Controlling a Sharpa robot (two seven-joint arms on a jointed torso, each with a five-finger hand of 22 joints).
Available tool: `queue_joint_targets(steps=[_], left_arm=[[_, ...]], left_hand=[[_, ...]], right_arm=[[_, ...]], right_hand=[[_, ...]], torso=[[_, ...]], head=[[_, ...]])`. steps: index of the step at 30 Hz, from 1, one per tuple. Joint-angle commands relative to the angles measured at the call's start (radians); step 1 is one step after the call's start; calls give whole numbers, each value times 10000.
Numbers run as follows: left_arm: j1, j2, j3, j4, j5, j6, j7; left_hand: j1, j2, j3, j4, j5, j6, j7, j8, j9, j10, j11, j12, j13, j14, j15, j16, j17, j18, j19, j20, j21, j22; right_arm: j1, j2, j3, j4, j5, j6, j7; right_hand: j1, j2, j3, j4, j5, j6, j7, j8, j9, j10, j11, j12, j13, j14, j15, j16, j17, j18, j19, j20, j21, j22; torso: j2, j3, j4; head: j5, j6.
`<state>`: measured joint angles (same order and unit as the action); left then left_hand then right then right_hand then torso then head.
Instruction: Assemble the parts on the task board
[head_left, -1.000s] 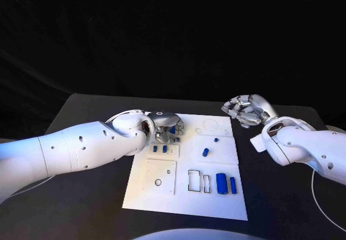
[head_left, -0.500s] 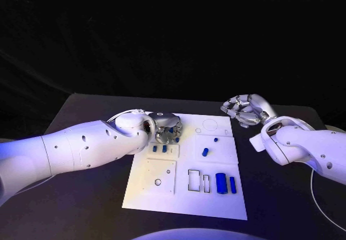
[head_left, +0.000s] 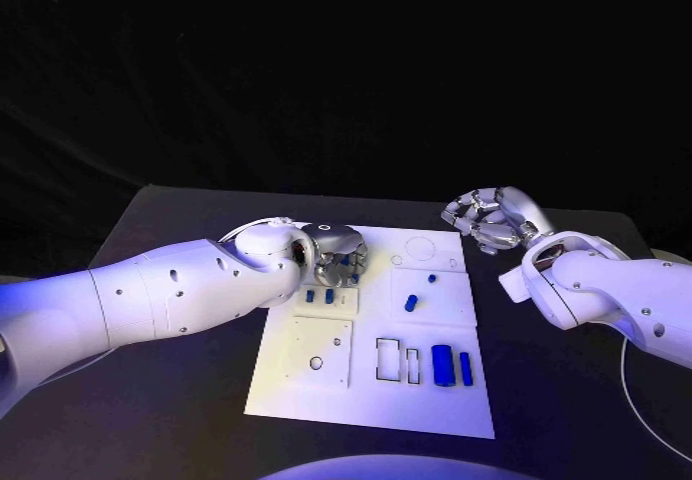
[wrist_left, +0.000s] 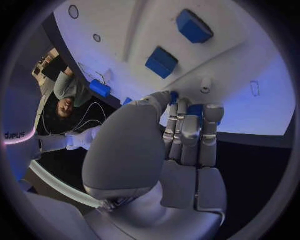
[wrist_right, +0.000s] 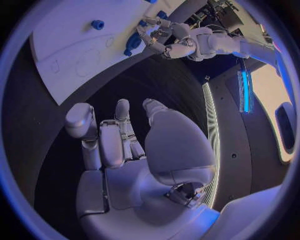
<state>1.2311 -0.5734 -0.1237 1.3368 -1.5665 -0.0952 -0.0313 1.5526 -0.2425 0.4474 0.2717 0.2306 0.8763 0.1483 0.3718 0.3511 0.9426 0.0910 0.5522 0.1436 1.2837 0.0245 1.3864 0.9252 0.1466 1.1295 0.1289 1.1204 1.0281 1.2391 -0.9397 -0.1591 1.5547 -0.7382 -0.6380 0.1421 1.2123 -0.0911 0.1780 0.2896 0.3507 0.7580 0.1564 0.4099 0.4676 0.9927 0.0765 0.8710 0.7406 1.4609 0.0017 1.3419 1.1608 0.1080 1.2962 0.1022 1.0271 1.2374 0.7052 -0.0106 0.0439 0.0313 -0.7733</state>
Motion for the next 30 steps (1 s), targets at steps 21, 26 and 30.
queue_joint_targets(steps=[21,26,30], left_arm=[[-38,33,-12,-72,42,187,189],[-38,16,-9,-52,193,-32,338],[-39,-53,20,59,338,-184,440]], left_hand=[[342,368,810,-819,-81,1010,-131,-93,77,1235,-255,-376,28,919,-237,594,1173,-278,765,-224,1008,1062],[207,329,844,-858,-98,1063,-119,-150,84,1302,-242,-509,29,947,-230,602,1178,-294,801,-214,1077,1134],[87,310,839,-848,-101,1079,-121,-191,89,1338,-238,-610,24,967,-224,610,1189,-297,808,-205,1098,1158]], right_arm=[[-6,15,0,9,-132,64,104],[-7,24,0,6,-136,53,112],[-9,37,0,-2,-137,38,117]], right_hand=[[245,54,48,-55,79,-17,-11,90,-17,-18,-49,-90,-115,23,-59,-87,10,111,17,-6,-94,-33],[263,59,58,-58,79,-16,-12,91,-19,-16,-49,-94,-126,27,-61,-87,14,110,23,-8,-97,-34],[263,59,58,-58,79,-16,-12,91,-19,-16,-49,-94,-126,27,-61,-87,14,110,23,-8,-97,-34]], torso=[[-8,5,0],[-10,3,1],[-10,-4,-9]], head=[[6,14],[0,27],[7,51]])
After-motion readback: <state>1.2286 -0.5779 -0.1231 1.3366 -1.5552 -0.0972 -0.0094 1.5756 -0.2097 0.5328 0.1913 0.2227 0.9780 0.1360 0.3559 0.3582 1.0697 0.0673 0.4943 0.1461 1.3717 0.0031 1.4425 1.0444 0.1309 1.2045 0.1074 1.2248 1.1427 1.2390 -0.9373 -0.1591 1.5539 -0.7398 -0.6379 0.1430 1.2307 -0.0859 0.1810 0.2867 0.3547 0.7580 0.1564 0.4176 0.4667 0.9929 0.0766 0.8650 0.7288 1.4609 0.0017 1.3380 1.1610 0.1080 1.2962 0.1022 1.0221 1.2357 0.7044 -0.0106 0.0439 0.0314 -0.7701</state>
